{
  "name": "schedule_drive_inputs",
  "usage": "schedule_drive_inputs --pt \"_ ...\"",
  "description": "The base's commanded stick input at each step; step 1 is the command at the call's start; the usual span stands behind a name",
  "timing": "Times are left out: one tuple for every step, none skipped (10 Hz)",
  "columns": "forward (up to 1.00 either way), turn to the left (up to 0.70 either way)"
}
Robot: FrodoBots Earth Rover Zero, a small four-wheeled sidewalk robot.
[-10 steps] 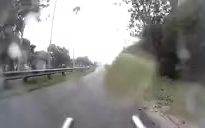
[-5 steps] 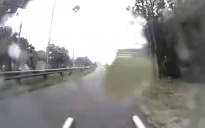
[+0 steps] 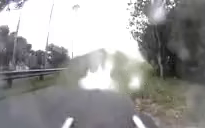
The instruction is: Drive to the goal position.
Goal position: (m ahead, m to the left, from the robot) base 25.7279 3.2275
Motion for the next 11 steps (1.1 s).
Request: schedule_drive_inputs --pt "0.85 0.00" --pt "0.85 0.00" --pt "0.85 0.00" --pt "0.85 0.00" --pt "0.85 0.00" --pt "0.85 0.00" --pt "0.85 0.00" --pt "0.85 0.00" --pt "0.85 0.00" --pt "0.85 0.00" --pt "0.85 0.00"
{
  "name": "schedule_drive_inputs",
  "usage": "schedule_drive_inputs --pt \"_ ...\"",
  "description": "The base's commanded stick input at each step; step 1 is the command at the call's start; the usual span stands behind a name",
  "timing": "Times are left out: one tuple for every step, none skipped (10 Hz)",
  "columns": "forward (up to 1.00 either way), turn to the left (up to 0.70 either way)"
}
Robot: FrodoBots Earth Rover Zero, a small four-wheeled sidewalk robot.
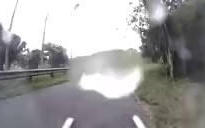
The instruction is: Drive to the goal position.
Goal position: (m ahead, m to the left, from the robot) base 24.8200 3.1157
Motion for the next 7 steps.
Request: schedule_drive_inputs --pt "0.85 0.00" --pt "0.85 0.00" --pt "0.85 0.00" --pt "0.85 0.00" --pt "0.85 0.00" --pt "0.85 -0.14" --pt "0.85 -0.34"
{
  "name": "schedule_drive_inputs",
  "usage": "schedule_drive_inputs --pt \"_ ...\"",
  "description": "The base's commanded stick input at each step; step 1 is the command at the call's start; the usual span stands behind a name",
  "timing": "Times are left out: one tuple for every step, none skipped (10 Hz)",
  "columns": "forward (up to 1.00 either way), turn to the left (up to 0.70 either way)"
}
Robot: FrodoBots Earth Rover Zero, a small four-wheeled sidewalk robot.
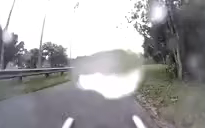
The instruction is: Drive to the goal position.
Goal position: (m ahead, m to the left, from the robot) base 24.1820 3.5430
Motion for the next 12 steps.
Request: schedule_drive_inputs --pt "0.85 -0.31" --pt "0.85 0.00" --pt "0.85 0.00" --pt "0.85 0.00" --pt "0.85 0.00" --pt "0.85 0.00" --pt "0.85 0.00" --pt "0.85 -0.01" --pt "0.85 -0.06" --pt "0.85 -0.22" --pt "0.85 -0.34" --pt "0.81 -0.22"
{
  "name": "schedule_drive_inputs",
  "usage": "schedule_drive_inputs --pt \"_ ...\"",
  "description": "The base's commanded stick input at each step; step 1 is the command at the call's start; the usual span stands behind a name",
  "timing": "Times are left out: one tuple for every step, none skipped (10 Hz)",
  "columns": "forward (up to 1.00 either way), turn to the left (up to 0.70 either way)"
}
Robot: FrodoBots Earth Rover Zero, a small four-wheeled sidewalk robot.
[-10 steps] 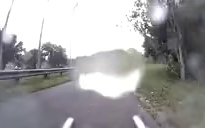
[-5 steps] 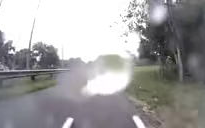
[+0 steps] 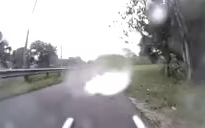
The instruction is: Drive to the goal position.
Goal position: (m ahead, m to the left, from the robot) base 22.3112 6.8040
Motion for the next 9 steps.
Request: schedule_drive_inputs --pt "0.73 0.00" --pt "0.72 0.00" --pt "0.72 0.00" --pt "0.72 0.00" --pt "0.74 0.00" --pt "0.74 0.00" --pt "0.72 0.00" --pt "0.70 0.13" --pt "0.68 0.33"
